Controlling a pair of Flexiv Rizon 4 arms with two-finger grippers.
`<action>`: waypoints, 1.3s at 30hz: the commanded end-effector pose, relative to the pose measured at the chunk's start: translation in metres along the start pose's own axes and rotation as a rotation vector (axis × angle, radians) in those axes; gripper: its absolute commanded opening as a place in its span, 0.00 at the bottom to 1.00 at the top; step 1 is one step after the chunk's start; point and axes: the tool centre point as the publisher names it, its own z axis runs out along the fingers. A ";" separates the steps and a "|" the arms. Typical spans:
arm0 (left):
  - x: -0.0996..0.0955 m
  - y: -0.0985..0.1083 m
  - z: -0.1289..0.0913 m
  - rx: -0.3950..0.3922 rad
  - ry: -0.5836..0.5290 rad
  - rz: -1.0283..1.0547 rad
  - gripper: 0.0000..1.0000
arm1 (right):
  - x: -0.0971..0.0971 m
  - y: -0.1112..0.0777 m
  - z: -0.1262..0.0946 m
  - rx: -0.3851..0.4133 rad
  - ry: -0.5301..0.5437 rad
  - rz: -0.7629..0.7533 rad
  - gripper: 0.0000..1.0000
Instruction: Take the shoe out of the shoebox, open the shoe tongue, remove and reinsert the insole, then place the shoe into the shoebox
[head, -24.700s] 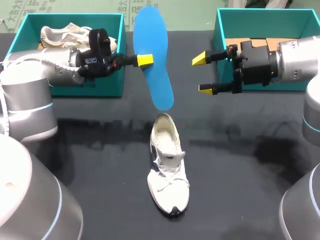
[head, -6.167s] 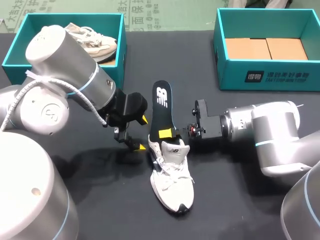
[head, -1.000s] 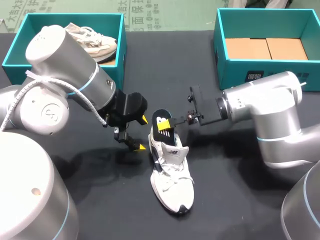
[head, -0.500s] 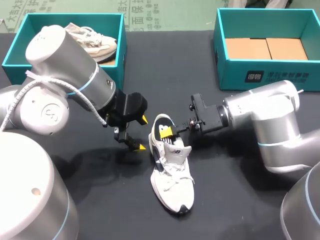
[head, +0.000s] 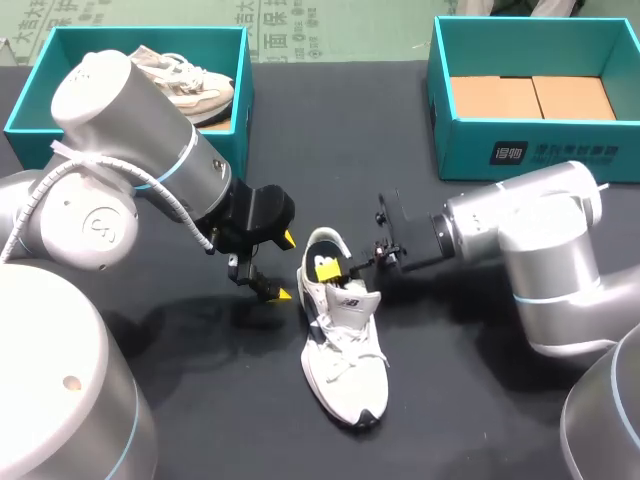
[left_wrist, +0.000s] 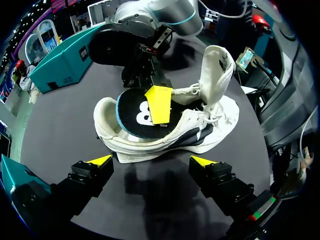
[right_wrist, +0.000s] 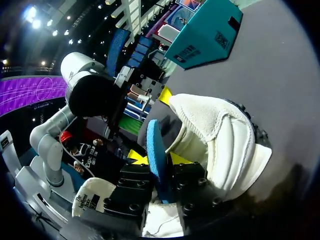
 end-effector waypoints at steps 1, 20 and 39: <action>0.001 0.000 0.000 -0.003 -0.002 0.000 1.00 | 0.005 0.010 -0.002 0.013 -0.013 -0.015 0.45; 0.001 0.000 0.000 -0.003 -0.002 0.000 1.00 | -0.007 0.019 -0.005 0.007 -0.022 -0.007 0.00; 0.001 0.000 0.000 -0.003 -0.002 0.000 1.00 | 0.004 0.010 0.002 0.044 -0.070 -0.015 0.52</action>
